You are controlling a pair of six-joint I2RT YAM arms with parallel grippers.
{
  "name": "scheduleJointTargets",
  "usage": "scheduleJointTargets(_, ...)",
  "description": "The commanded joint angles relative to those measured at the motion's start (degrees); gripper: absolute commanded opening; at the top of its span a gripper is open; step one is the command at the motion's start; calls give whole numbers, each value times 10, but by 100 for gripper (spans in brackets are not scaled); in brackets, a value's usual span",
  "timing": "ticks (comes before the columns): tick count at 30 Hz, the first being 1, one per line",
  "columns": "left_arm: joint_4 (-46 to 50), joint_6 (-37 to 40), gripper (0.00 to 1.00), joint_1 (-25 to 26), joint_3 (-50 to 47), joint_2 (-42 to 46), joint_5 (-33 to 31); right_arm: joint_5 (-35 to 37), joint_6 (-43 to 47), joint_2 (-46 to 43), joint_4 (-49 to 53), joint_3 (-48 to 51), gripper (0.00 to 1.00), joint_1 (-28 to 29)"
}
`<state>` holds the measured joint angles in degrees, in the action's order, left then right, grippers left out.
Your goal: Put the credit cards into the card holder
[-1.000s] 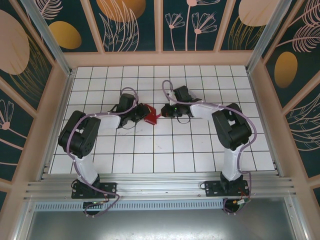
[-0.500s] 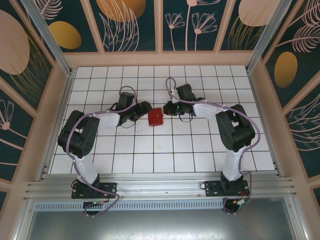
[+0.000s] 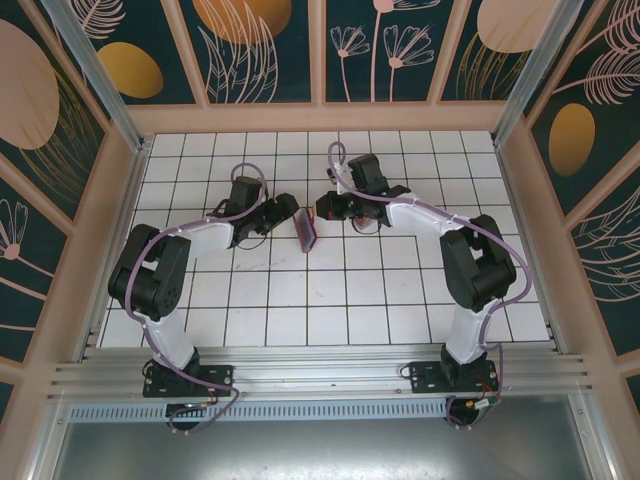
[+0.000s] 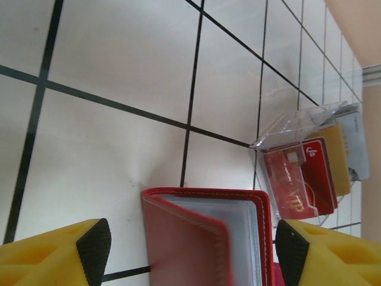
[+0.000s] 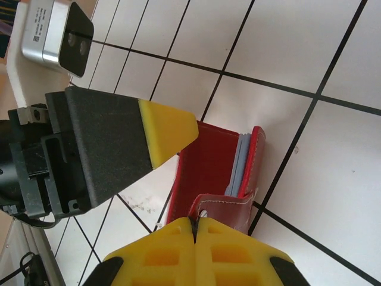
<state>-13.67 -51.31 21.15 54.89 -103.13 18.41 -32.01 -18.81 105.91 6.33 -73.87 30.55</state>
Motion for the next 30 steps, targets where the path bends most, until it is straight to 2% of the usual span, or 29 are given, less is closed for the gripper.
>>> scheduleJointTargets(1,-55,-27,73,1,-34,3,36,-3,4,8,8,-22,0,2)
scheduleJointTargets(7,-102,-52,47,1,-58,-14,58,-1,2,13,6,-14,0,0)
scheduleJointTargets(9,-91,-45,31,1,-55,-11,53,3,2,12,5,-12,0,0)
scheduleJointTargets(14,-60,-22,1,1,-43,-8,39,43,4,19,21,1,0,-5)
scheduleJointTargets(17,-44,-7,0,-1,-48,-10,28,72,9,17,29,21,1,-8)
scheduleJointTargets(20,-16,6,0,-8,-59,-7,6,90,23,3,33,39,22,-11)
scheduleJointTargets(23,-2,24,0,-9,-68,8,2,88,24,-23,24,52,31,-26)
scheduleJointTargets(27,27,55,0,-10,-55,10,5,75,38,-32,38,30,34,-36)
scheduleJointTargets(30,27,58,0,-9,-51,10,8,20,40,-24,46,9,35,-33)
